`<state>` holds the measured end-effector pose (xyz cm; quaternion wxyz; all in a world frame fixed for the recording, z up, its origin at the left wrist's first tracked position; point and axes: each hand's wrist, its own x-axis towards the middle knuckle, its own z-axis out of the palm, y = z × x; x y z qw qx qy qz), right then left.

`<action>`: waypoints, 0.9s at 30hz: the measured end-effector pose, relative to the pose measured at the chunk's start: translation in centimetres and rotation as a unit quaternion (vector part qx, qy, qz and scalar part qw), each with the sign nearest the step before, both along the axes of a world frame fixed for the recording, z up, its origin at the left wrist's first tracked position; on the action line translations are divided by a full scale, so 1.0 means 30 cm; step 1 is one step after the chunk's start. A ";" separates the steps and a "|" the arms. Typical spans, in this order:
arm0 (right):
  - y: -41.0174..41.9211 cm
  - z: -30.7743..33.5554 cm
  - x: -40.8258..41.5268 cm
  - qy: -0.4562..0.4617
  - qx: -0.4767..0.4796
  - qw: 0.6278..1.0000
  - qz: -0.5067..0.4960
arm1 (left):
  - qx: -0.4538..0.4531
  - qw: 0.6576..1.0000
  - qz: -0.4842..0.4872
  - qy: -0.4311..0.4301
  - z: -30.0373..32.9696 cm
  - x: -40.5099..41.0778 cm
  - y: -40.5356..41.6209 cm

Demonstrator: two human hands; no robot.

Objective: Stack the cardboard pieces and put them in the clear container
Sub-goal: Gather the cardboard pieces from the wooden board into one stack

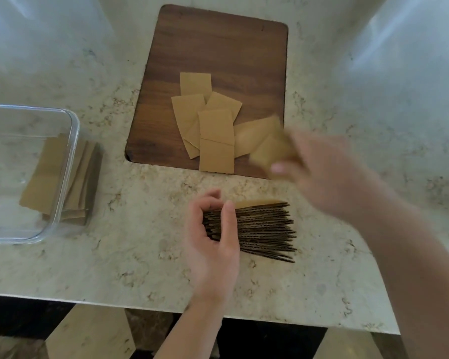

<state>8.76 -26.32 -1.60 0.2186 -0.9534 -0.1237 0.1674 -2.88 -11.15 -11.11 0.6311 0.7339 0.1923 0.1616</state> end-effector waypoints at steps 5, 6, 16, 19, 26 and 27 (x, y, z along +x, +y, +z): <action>0.091 -0.007 -0.085 -0.005 -0.119 0.978 0.169 | 0.004 1.000 -0.022 -0.007 -0.001 -0.005 0.007; 0.107 -0.010 -0.082 0.021 -0.096 0.981 0.166 | 0.010 1.000 -0.028 -0.002 -0.004 -0.007 0.008; 0.075 -0.097 -0.151 0.019 0.257 0.965 -0.055 | -0.016 1.000 0.026 -0.001 0.026 0.013 -0.012; -0.009 -0.146 -0.192 -0.013 0.286 0.945 -0.155 | -0.008 0.999 0.031 0.016 0.021 0.021 -0.019; 0.114 -0.242 -0.386 -0.039 0.455 0.852 -0.258 | -0.023 0.998 0.061 -0.001 0.008 0.016 -0.013; 0.134 -0.252 -0.382 -0.062 0.462 0.840 -0.277 | -0.025 0.997 0.071 -0.005 0.008 0.014 -0.010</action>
